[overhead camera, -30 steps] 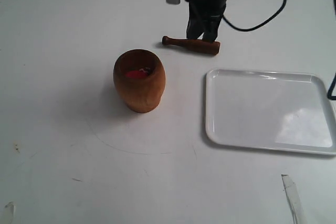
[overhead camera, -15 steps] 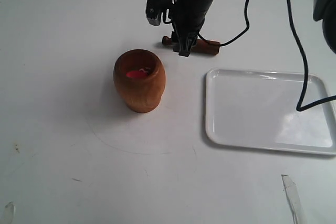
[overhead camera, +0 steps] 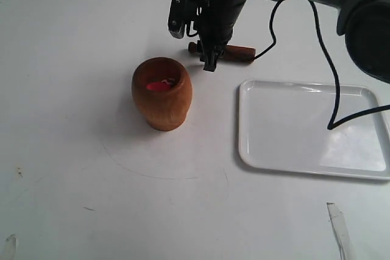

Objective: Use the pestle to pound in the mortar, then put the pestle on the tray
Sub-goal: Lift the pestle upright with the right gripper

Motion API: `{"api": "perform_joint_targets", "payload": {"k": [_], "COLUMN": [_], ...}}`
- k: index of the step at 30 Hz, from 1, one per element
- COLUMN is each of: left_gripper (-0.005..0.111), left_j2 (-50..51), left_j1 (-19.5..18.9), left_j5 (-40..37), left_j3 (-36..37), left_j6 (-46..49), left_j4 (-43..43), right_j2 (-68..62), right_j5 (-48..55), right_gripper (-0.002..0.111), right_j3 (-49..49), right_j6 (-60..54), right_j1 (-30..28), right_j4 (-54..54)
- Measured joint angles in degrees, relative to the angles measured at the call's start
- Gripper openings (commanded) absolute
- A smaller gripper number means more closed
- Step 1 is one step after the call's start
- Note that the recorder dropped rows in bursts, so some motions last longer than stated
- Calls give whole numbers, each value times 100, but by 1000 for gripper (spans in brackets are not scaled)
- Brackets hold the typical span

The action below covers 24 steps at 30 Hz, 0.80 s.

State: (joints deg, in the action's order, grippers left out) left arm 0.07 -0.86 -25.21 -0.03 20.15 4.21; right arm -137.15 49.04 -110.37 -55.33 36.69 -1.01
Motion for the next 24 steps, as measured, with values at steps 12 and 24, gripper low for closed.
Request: {"api": "perform_joint_targets", "payload": {"k": [12, 24], "left_gripper": [0, 0], "left_j2": [0, 0], "left_j1": [0, 0], "left_j5": [0, 0], "left_j3": [0, 0], "left_j6": [0, 0], "left_j4": [0, 0], "right_j2": [50, 1966], "right_j5": [-366, -1612], "right_gripper": [0, 0], "right_j3": [0, 813], "right_j6": [591, -552], "right_j1": [0, -364], "right_j4": [514, -3451]}}
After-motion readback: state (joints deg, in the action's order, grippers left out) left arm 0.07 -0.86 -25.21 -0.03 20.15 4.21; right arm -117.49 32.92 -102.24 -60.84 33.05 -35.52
